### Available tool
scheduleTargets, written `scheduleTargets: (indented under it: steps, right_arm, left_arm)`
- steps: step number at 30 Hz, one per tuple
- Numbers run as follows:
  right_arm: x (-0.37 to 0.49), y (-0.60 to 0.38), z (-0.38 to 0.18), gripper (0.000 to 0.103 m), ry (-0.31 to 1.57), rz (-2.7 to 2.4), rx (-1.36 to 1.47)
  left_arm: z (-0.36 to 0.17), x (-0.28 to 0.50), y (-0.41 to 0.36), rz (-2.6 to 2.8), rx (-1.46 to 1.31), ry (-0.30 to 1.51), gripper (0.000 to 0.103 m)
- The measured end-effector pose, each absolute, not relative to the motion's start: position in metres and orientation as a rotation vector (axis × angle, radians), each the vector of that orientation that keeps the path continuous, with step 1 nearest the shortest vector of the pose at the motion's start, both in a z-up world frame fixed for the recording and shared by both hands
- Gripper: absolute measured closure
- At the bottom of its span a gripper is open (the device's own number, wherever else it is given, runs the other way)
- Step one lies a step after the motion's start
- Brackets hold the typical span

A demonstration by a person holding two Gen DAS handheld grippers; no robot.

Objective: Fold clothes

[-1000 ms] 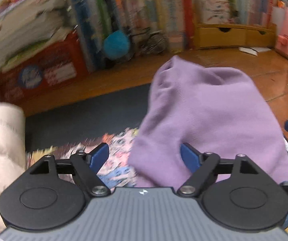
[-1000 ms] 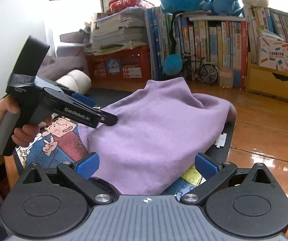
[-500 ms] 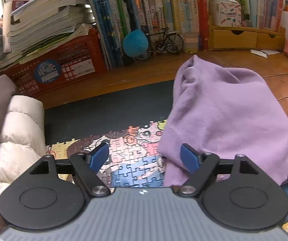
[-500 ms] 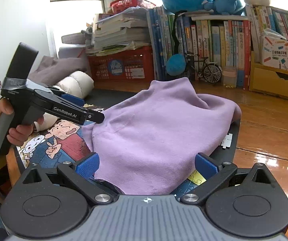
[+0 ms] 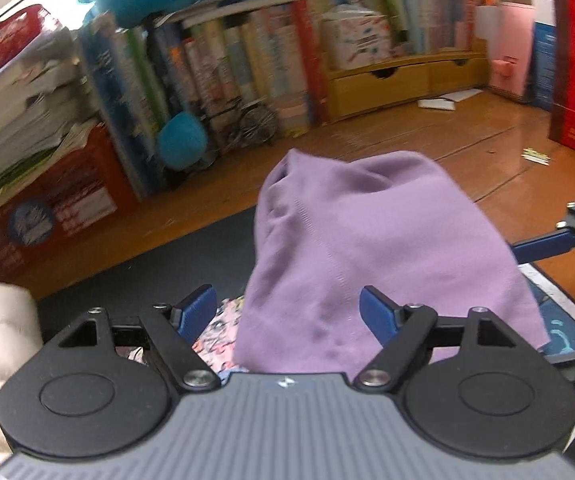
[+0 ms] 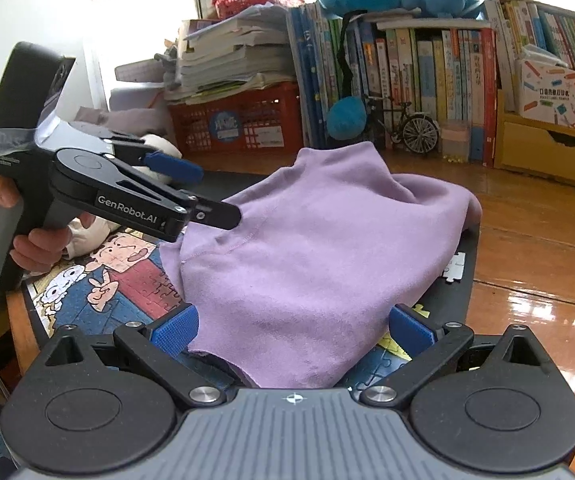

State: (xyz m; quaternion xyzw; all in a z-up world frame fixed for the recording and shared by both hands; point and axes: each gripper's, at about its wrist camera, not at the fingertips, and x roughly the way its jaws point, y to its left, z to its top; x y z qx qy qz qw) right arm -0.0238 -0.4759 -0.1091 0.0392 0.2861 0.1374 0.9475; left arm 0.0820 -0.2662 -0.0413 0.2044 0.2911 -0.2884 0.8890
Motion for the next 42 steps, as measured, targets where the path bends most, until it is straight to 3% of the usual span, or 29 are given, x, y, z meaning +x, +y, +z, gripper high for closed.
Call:
scheduleTargets:
  steps: [18, 23, 31, 37, 42]
  right_arm:
    - [-0.031, -0.477, -0.114, 0.0, 0.597, 0.295, 0.092]
    - [-0.029, -0.476, -0.109, 0.0, 0.595, 0.306, 0.088]
    - [-0.002, -0.499, -0.064, 0.0, 0.454, 0.348, -0.119]
    - [0.04, -0.507, -0.055, 0.0, 0.491, 0.619, -0.434]
    - [0.088, -0.528, -0.06, 0.0, 0.58, 0.635, -0.307]
  left_arm:
    - [-0.074, 0.091, -0.228, -0.539, 0.413, 0.716, 0.02]
    - [-0.055, 0.086, -0.229, -0.546, 0.381, 0.661, 0.021]
    - [-0.019, 0.108, -0.291, -0.846, 0.337, 0.502, 0.018]
    - [-0.035, 0.159, -0.336, -1.096, 0.326, 0.566, 0.018]
    - [-0.069, 0.189, -0.342, -1.061, 0.382, 0.709, 0.018]
